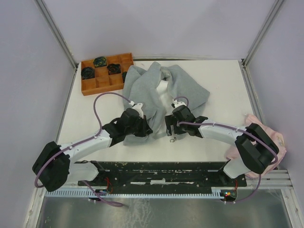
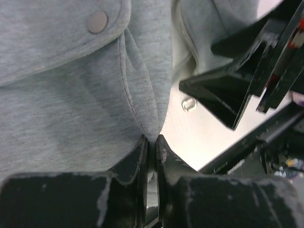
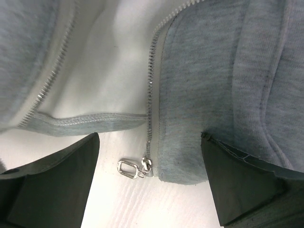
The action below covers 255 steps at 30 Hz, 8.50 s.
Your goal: Zip up the jacket
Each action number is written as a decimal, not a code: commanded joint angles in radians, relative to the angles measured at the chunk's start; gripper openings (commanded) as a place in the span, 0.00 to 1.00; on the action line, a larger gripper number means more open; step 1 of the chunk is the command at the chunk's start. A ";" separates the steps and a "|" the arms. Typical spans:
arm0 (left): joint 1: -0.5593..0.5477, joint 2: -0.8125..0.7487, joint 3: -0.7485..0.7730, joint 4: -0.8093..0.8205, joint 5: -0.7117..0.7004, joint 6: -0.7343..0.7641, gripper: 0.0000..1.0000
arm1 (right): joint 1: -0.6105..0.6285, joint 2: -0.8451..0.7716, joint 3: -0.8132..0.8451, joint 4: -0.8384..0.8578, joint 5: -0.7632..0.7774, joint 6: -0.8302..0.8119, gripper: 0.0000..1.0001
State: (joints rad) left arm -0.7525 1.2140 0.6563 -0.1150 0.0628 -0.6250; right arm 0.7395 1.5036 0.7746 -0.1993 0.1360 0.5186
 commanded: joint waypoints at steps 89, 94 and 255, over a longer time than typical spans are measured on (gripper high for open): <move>-0.243 0.134 -0.026 -0.005 -0.224 -0.106 0.45 | -0.003 0.246 0.194 -0.293 -0.056 -0.128 0.40; -0.243 0.097 -0.033 -0.001 -0.224 -0.116 0.45 | -0.003 0.275 0.164 -0.249 -0.066 -0.107 0.31; -0.265 0.520 0.265 -0.411 -0.277 0.047 0.60 | -0.085 -0.532 -0.414 0.678 -0.205 -0.160 0.00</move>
State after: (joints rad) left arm -1.0122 1.6394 0.9241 -0.5312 -0.2081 -0.5385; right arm 0.6590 0.9791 0.3454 0.4458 -0.0711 0.3649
